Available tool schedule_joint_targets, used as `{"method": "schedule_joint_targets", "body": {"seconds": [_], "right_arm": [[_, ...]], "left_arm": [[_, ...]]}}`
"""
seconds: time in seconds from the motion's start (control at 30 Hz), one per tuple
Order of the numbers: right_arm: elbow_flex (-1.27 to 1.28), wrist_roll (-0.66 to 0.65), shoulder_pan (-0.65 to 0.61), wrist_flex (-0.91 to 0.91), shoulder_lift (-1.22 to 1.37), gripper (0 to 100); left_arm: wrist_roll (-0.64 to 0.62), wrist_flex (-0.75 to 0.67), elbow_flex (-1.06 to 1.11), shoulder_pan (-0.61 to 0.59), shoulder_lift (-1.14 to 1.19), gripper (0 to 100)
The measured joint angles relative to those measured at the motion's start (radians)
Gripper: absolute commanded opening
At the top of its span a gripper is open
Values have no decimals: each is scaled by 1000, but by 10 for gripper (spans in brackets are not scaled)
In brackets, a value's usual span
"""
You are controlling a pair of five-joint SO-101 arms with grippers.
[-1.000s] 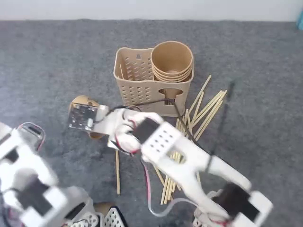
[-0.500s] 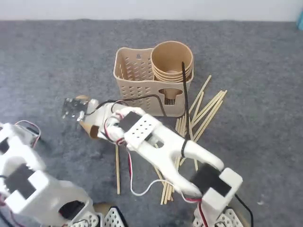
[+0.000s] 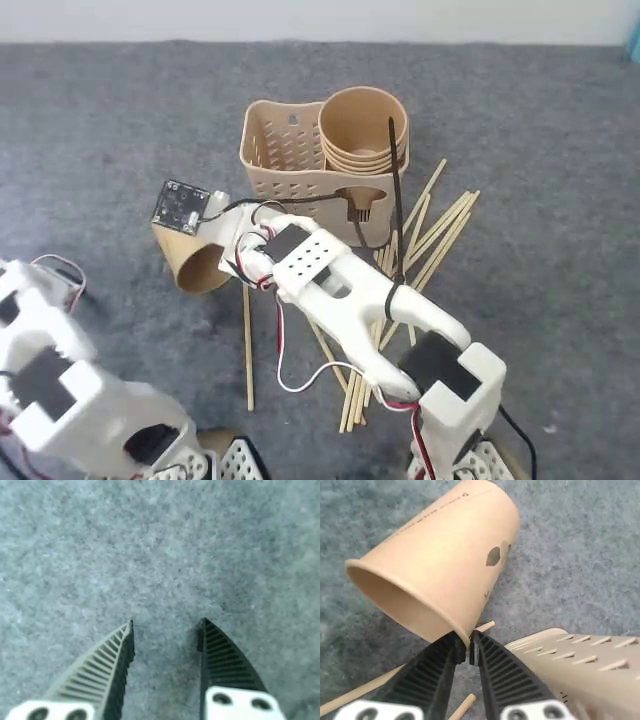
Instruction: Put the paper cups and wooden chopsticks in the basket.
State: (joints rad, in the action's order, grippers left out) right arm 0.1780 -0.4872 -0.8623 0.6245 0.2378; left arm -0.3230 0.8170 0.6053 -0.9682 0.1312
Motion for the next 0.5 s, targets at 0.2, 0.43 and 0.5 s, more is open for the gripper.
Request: {"method": "schedule_joint_targets", "body": {"seconds": [0.2, 0.43, 0.5], "right_arm": [[-180, 68, 2, 199, 0, 9], [-603, 157, 3, 654, 0, 9], [-720, 161, 3, 767, 0, 9]], "left_arm": [[0, 0, 0, 0, 0, 195], [0, 0, 0, 0, 0, 195], [0, 0, 0, 0, 0, 195]]}}
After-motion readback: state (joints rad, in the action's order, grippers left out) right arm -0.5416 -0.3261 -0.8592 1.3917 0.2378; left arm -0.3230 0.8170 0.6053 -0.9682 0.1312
